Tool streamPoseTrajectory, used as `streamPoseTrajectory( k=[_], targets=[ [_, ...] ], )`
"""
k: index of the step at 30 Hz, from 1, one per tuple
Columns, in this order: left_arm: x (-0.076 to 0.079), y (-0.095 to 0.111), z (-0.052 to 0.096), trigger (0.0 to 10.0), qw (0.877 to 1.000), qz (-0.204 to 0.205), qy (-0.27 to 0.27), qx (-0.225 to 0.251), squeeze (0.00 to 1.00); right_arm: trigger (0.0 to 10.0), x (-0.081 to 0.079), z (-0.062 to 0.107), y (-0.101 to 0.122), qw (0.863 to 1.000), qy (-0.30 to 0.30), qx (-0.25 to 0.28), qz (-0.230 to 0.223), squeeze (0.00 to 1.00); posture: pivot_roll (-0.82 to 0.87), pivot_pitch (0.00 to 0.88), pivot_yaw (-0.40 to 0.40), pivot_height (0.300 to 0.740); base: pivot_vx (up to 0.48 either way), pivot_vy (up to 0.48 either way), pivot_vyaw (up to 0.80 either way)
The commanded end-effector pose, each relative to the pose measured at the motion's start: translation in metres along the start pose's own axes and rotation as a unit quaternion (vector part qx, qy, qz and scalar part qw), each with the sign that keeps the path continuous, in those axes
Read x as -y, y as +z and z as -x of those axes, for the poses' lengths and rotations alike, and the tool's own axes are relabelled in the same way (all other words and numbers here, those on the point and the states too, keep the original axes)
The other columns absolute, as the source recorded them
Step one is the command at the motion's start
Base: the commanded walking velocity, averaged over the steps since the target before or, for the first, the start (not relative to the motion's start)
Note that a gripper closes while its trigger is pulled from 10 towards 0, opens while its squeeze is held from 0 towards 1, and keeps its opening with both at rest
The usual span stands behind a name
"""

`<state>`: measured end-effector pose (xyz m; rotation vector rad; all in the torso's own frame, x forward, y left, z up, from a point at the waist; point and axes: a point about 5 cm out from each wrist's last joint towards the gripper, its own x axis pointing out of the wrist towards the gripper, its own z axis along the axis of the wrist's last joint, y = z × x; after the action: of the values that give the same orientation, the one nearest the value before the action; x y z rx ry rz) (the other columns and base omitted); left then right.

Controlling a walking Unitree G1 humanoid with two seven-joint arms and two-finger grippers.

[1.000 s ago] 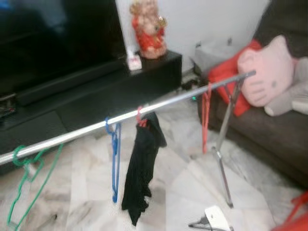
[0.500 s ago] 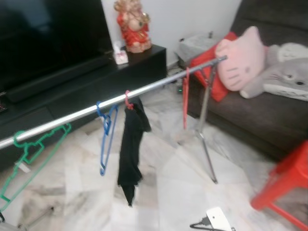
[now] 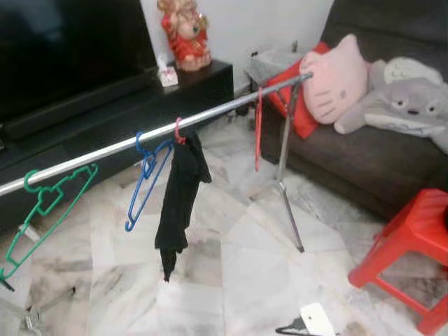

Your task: Hang hanger

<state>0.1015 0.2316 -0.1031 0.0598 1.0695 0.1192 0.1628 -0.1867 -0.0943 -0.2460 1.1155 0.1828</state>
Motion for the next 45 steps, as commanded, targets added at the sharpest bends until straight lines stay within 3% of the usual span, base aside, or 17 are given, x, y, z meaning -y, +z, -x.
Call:
streamPoseTrajectory(
  k=[1,5,11,22,24,28,37,45],
  targets=[
    [-0.004,0.000,0.000,10.0,1.000,-0.002,0.008,-0.007,0.00,10.0,0.003,0.000,0.007,1.000,-0.005,0.010,-0.002,0.00,-0.07,0.000,0.049,0.732,0.000,0.000,0.00],
    [-0.004,0.000,0.000,10.0,1.000,-0.002,0.008,-0.007,0.00,10.0,0.004,0.000,0.007,1.000,-0.007,0.011,0.001,0.00,-0.07,0.000,0.048,0.732,0.000,0.000,0.00],
    [-0.015,-0.016,0.006,10.0,1.000,0.005,0.015,-0.025,0.00,10.0,0.006,0.000,0.006,1.000,-0.016,0.006,0.003,0.00,-0.08,0.000,0.044,0.732,0.000,0.000,-0.71],
    [-0.005,-0.010,0.003,10.0,1.000,0.002,0.005,-0.014,0.00,10.0,0.007,0.000,0.006,1.000,-0.017,0.002,0.008,0.00,-0.08,0.000,0.041,0.732,0.000,0.000,-0.77],
    [-0.003,-0.009,0.003,10.0,1.000,-0.018,-0.002,-0.015,0.00,10.0,0.007,0.000,0.006,1.000,-0.017,0.002,0.008,0.00,-0.08,0.000,0.041,0.732,0.000,-0.240,-0.77],
    [-0.003,-0.010,0.003,10.0,1.000,0.000,0.005,-0.014,0.00,10.0,0.007,0.000,0.007,1.000,-0.017,0.002,0.008,0.00,-0.08,0.000,0.041,0.732,0.000,-0.317,-0.76],
    [-0.001,-0.006,0.002,10.0,1.000,-0.028,-0.005,-0.006,0.00,10.0,0.007,0.000,0.007,1.000,-0.016,0.002,0.007,0.00,-0.08,0.000,0.042,0.732,0.000,0.000,-0.76],
    [-0.001,-0.006,0.002,10.0,1.000,-0.020,-0.001,-0.006,0.00,10.0,0.007,0.000,0.007,1.000,-0.017,0.002,0.007,0.00,-0.08,0.000,0.043,0.732,0.000,0.000,-0.76]
  ],
)
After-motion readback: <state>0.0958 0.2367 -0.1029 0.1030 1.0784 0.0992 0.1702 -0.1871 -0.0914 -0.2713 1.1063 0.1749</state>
